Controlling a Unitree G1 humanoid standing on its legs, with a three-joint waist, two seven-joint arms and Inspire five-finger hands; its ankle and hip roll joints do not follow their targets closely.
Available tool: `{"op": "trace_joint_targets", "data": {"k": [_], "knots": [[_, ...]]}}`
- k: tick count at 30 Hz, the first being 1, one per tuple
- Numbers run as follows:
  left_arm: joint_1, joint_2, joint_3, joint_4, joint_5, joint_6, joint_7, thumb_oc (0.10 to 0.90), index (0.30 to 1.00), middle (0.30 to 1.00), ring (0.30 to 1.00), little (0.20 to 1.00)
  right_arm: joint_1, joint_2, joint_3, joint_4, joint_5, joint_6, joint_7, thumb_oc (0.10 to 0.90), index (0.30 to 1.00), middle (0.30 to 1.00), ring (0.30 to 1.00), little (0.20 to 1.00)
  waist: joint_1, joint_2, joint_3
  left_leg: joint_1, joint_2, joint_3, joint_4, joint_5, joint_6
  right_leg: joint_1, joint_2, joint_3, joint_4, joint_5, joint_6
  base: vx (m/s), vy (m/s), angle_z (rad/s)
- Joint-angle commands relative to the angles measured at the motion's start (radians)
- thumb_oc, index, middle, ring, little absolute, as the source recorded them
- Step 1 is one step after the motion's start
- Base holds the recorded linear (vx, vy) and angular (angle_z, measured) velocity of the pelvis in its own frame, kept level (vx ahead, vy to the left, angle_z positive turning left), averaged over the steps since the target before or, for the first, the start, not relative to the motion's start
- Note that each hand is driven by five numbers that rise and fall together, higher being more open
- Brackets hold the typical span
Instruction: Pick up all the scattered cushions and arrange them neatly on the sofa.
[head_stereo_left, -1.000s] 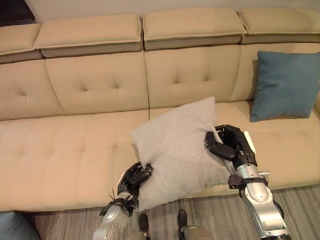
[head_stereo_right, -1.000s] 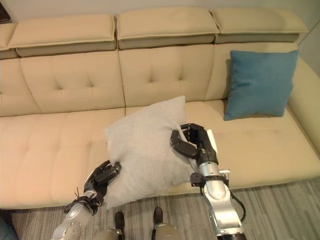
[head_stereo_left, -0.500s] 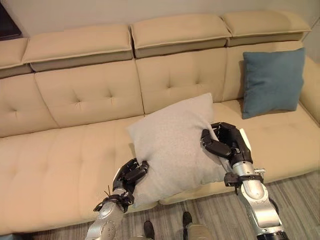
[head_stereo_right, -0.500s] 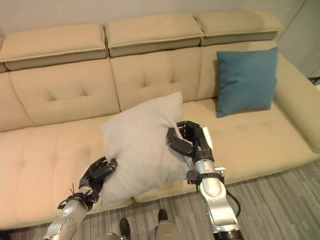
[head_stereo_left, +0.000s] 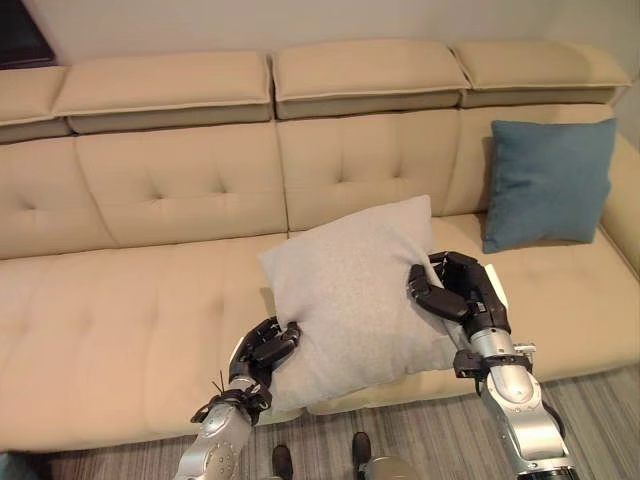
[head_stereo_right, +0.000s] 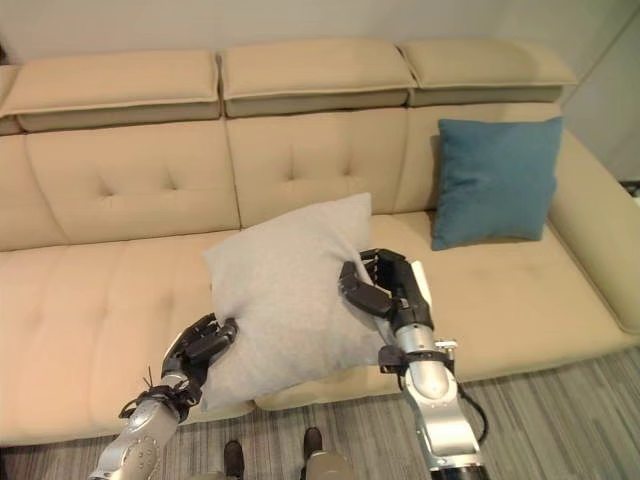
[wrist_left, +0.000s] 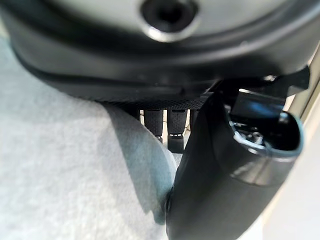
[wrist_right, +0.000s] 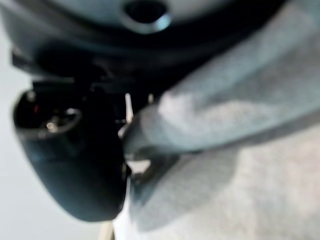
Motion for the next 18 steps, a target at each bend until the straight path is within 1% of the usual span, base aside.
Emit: {"op": "trace_joint_targets", "data": {"k": [1,2,3,4,5,6,9,11,12,13,15,17,18], "knots": [[-0.122,-0.057,-0.026,-0.192,-0.018,-0.123,-0.122,0.400,0.300,0.300,0.300,0.300,-0.072,0.011,0.023,-0.144,0.054,-0.142,0.030,0.400,0.300,0.300,0.300,0.300,-0.013,-0.039,-0.067,-0.026,0.008,0.037,0.219,-0.205,-0.009,0.043,0.025,0.036,-0.058,-0.056,0.004,0.05,0.002,0.10],[-0.122,-0.057,-0.026,-0.192,-0.018,-0.123,-0.122,0.400,0.300,0.300,0.300,0.300,-0.072,0.011,0.023,-0.145,0.054,-0.142,0.030,0.400,0.300,0.300,0.300,0.300,-0.013,-0.039,-0.066,-0.026,0.007,0.037,0.218,-0.205,-0.009,0.043,0.025,0.036,-0.058,-0.056,0.004,0.10,0.033,0.13],[-0.118,-0.055,-0.025,-0.188,-0.014,-0.121,-0.122,0.400,0.300,0.300,0.300,0.300,-0.067,0.011,0.019,-0.144,0.055,-0.140,0.029,0.400,0.300,0.300,0.300,0.300,-0.010,-0.042,-0.071,-0.042,0.021,0.045,0.160,-0.196,-0.002,0.054,0.021,0.029,-0.066,-0.062,0.011,0.12,0.043,0.12],[-0.114,-0.054,-0.027,-0.187,-0.008,-0.118,-0.122,0.400,0.300,0.300,0.300,0.300,-0.065,0.012,0.016,-0.143,0.056,-0.140,0.027,0.400,0.300,0.300,0.300,0.300,-0.009,-0.039,-0.077,-0.038,0.027,0.042,0.098,-0.179,0.001,0.057,0.025,0.028,-0.071,-0.062,0.015,0.23,0.090,0.12],[-0.115,-0.051,-0.030,-0.187,-0.001,-0.115,-0.119,0.400,0.300,0.300,0.300,0.300,-0.069,0.015,0.015,-0.140,0.061,-0.142,0.018,0.400,0.300,0.300,0.300,0.300,-0.003,-0.033,-0.085,-0.048,0.031,0.030,-0.005,-0.113,-0.007,0.069,0.034,0.027,-0.089,-0.065,0.022,0.17,0.065,0.05],[-0.114,-0.051,-0.031,-0.187,-0.001,-0.115,-0.119,0.400,0.300,0.300,0.300,0.300,-0.068,0.015,0.015,-0.140,0.061,-0.142,0.018,0.400,0.300,0.300,0.300,0.300,-0.004,-0.034,-0.086,-0.045,0.029,0.029,-0.012,-0.109,-0.008,0.070,0.032,0.027,-0.090,-0.065,0.022,0.18,0.076,0.11],[-0.120,-0.047,-0.032,-0.194,-0.007,-0.119,-0.108,0.400,0.300,0.300,0.300,0.300,-0.072,0.023,0.011,-0.132,0.076,-0.147,-0.002,0.400,0.300,0.300,0.300,0.300,0.015,-0.036,-0.084,-0.103,0.027,-0.004,-0.125,-0.060,-0.017,0.102,0.038,0.042,-0.118,-0.083,0.027,0.16,0.081,0.01],[-0.125,-0.045,-0.033,-0.199,-0.019,-0.124,-0.098,0.400,0.300,0.300,0.300,0.300,-0.078,0.026,0.011,-0.129,0.076,-0.150,-0.015,0.400,0.300,0.300,0.300,0.300,0.029,-0.038,-0.072,-0.148,0.026,-0.039,-0.149,-0.038,-0.028,0.121,0.041,0.062,-0.117,-0.097,0.027,0.20,0.140,0.00],[-0.123,-0.044,-0.031,-0.195,-0.016,-0.125,-0.100,0.400,0.300,0.300,0.300,0.300,-0.081,0.028,0.014,-0.127,0.075,-0.149,-0.011,0.400,0.300,0.300,0.300,0.300,0.032,-0.030,-0.076,-0.133,0.026,-0.054,-0.176,-0.035,-0.025,0.126,0.041,0.072,-0.114,-0.104,0.031,0.24,0.203,0.02],[-0.116,-0.041,-0.033,-0.194,-0.013,-0.122,-0.104,0.400,0.300,0.300,0.300,0.300,-0.078,0.030,0.016,-0.130,0.065,-0.149,-0.006,0.400,0.300,0.300,0.300,0.300,0.033,-0.021,-0.081,-0.122,0.030,-0.061,-0.179,-0.013,-0.028,0.138,0.042,0.075,-0.112,-0.111,0.036,0.28,0.247,-0.21],[-0.109,-0.038,-0.034,-0.191,-0.011,-0.121,-0.103,0.400,0.300,0.300,0.300,0.300,-0.070,0.035,0.017,-0.133,0.050,-0.145,-0.004,0.400,0.300,0.300,0.300,0.300,0.032,-0.017,-0.096,-0.106,0.025,-0.055,-0.168,0.008,-0.025,0.147,0.018,0.087,-0.088,-0.115,0.047,0.28,0.260,-0.19],[-0.113,-0.025,-0.039,-0.191,0.006,-0.121,-0.101,0.400,0.300,0.300,0.300,0.300,-0.070,0.043,0.024,-0.134,0.038,-0.138,0.001,0.400,0.300,0.300,0.300,0.300,0.033,-0.019,-0.103,-0.088,0.011,-0.048,-0.159,-0.004,-0.002,0.131,-0.007,0.113,-0.015,-0.125,0.065,0.22,0.245,0.02],[-0.113,-0.025,-0.039,-0.191,0.006,-0.121,-0.101,0.400,0.300,0.300,0.300,0.300,-0.070,0.043,0.024,-0.135,0.037,-0.138,0.001,0.400,0.300,0.300,0.300,0.300,0.035,-0.020,-0.103,-0.088,0.011,-0.045,-0.158,-0.005,-0.001,0.128,-0.008,0.116,-0.011,-0.128,0.066,0.15,0.196,-0.12]]}}
